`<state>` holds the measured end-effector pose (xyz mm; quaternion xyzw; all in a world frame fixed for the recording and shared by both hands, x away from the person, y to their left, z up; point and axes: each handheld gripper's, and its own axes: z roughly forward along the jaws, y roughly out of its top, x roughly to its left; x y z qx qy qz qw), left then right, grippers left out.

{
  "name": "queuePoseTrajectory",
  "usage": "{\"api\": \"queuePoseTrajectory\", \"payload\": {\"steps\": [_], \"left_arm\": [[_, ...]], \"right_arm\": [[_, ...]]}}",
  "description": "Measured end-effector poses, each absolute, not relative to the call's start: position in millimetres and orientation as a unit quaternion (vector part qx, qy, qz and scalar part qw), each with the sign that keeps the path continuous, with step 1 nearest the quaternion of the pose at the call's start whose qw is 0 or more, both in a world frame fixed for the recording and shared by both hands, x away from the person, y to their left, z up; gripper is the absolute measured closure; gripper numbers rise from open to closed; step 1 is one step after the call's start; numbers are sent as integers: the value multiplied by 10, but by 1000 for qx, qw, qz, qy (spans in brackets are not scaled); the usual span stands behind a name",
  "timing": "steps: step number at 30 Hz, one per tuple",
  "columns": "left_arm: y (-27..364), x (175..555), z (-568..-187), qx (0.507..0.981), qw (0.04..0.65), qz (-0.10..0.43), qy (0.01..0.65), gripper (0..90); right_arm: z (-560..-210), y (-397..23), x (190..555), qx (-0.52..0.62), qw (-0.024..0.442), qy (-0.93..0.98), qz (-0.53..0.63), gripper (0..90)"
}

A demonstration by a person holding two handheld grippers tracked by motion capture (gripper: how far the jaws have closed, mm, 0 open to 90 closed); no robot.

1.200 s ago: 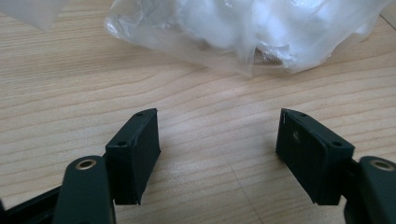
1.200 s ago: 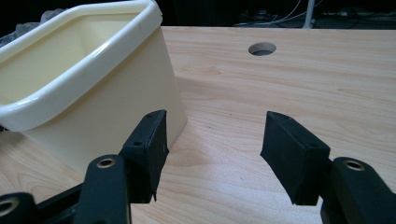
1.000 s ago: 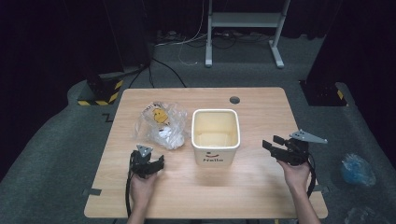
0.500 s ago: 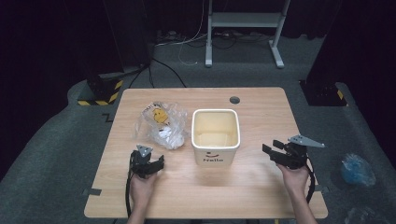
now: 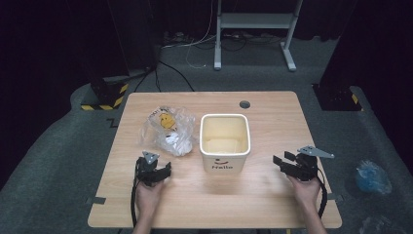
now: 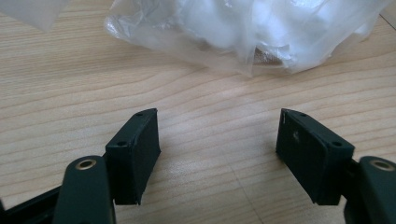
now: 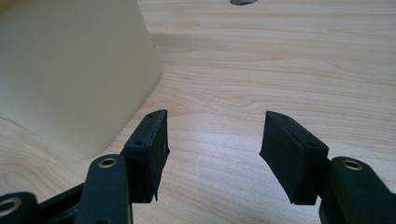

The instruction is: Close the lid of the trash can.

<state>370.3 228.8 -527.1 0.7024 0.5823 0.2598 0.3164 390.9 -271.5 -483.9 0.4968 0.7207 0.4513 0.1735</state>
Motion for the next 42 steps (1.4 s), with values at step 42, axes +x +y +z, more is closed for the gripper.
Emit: {"api": "queuePoseTrajectory", "payload": {"steps": [42], "left_arm": [[2287,3703,-5271,702,316,260,582,301]], "right_arm": [[-5113,-2605,4141,508,238,746,360,400]]}}
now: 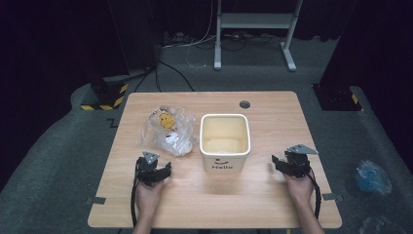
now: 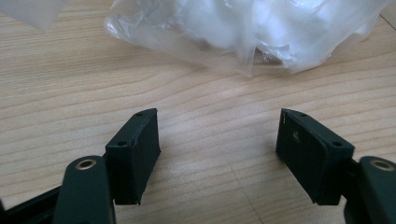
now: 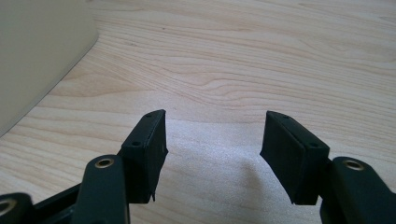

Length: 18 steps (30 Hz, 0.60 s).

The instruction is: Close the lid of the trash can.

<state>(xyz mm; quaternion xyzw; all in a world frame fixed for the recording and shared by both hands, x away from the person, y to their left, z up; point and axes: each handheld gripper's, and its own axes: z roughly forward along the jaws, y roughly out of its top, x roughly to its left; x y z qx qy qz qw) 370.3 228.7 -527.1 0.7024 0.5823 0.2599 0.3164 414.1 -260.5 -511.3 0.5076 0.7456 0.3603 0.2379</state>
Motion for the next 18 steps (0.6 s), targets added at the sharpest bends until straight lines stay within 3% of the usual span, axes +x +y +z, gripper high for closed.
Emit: {"api": "queuePoseTrajectory", "payload": {"steps": [18], "left_arm": [[2285,3702,-5272,702,317,259,583,301]], "right_arm": [[-5231,-2549,4197,514,238,752,338,394]]}}
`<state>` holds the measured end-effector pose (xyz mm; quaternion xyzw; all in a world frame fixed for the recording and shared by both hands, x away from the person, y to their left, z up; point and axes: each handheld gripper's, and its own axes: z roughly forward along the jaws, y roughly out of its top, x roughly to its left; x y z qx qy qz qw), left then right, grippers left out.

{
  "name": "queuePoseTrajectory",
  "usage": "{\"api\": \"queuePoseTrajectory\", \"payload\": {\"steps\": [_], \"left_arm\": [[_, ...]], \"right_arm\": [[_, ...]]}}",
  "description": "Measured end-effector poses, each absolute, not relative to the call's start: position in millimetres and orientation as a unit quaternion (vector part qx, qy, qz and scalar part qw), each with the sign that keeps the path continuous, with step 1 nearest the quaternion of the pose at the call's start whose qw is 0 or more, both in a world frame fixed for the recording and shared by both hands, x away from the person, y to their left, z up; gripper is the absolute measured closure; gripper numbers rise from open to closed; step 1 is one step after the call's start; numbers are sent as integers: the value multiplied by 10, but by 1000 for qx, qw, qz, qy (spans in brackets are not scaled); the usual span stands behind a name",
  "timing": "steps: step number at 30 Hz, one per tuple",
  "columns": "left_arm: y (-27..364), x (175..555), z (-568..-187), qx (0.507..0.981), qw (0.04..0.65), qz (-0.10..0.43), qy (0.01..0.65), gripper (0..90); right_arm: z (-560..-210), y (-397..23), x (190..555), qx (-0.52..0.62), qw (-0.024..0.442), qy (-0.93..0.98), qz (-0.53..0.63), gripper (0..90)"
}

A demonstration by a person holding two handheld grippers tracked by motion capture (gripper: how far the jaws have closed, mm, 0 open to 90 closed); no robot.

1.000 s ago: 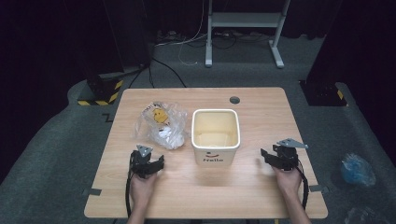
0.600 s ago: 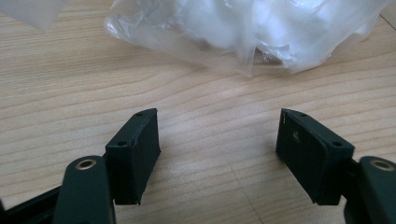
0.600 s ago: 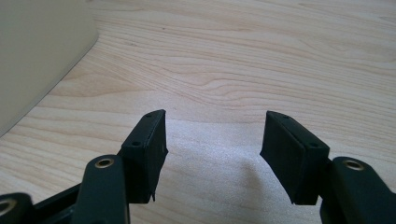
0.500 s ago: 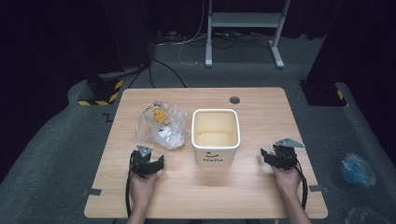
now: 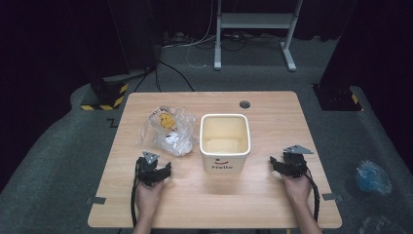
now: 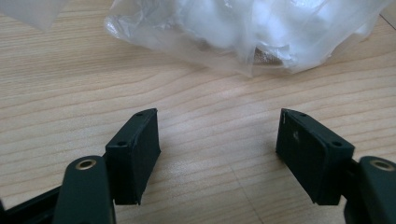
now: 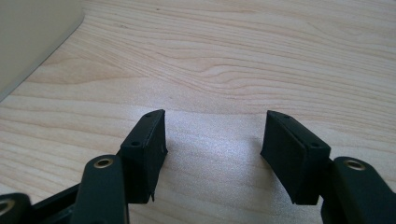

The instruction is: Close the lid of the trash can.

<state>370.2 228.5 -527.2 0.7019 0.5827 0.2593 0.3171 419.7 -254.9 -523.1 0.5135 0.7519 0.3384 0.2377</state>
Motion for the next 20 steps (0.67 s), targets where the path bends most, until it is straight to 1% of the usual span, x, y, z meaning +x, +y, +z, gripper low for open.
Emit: {"api": "queuePoseTrajectory", "payload": {"steps": [7,20], "left_arm": [[2283,3700,-5271,702,316,260,583,302],[2283,3697,-5271,703,315,261,582,302]], "right_arm": [[-5233,-2552,4202,516,241,751,335,362],[-5233,-2554,4203,516,239,751,335,354]]}}
